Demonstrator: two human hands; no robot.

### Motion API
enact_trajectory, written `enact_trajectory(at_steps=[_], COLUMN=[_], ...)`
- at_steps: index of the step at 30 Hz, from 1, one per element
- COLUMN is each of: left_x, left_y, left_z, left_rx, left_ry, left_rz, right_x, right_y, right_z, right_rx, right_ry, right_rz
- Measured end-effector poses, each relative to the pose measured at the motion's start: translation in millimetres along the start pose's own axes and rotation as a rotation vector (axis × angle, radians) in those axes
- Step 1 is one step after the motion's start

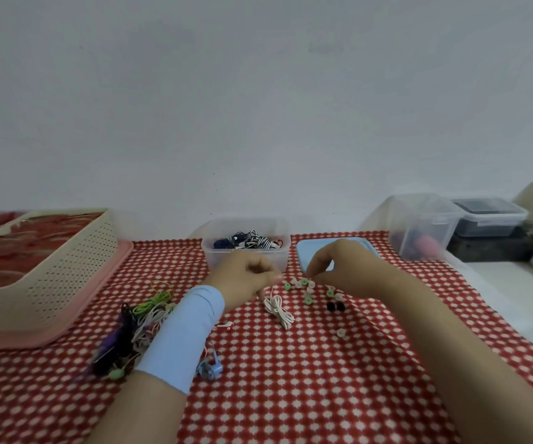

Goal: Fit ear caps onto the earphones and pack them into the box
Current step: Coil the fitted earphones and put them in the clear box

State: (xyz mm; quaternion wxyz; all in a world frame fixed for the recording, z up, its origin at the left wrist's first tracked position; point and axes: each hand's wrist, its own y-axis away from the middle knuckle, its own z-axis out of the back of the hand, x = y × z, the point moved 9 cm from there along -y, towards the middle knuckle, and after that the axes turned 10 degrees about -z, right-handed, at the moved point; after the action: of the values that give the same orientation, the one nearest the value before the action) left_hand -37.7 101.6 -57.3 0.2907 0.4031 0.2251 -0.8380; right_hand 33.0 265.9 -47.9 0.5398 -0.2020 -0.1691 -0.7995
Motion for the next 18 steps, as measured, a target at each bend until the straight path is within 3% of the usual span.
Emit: enact_trajectory(at_steps=[4, 7, 9, 13, 18], left_x=[14.2, 11.2, 9.2, 8.4, 6.1], left_y=[4.0, 5.8, 5.2, 4.4, 2.9], left_z=[-13.7, -19.4, -17.4, -13.1, -4.7], left_rx=[0.085, 0.172, 0.136, 0.044, -0.013], left_ry=[0.245, 0.246, 0.239, 0.266, 0.142], left_rz=[0.092, 0.042, 0.028, 0.054, -0.004], right_x=[7.1, 10.2, 12.0, 11.7, 3.8], right_y=[-2.5, -4.7, -4.5, -2.3, 0.3], right_z=[-15.7, -26.4, -29.1, -27.8, -8.6], right_rx=[0.001, 0.036, 0.056, 0.044, 0.016], right_ry=[0.143, 0.275, 0.293, 0.256, -0.002], right_rz=[0.022, 0.035, 0.058, 0.091, 0.054])
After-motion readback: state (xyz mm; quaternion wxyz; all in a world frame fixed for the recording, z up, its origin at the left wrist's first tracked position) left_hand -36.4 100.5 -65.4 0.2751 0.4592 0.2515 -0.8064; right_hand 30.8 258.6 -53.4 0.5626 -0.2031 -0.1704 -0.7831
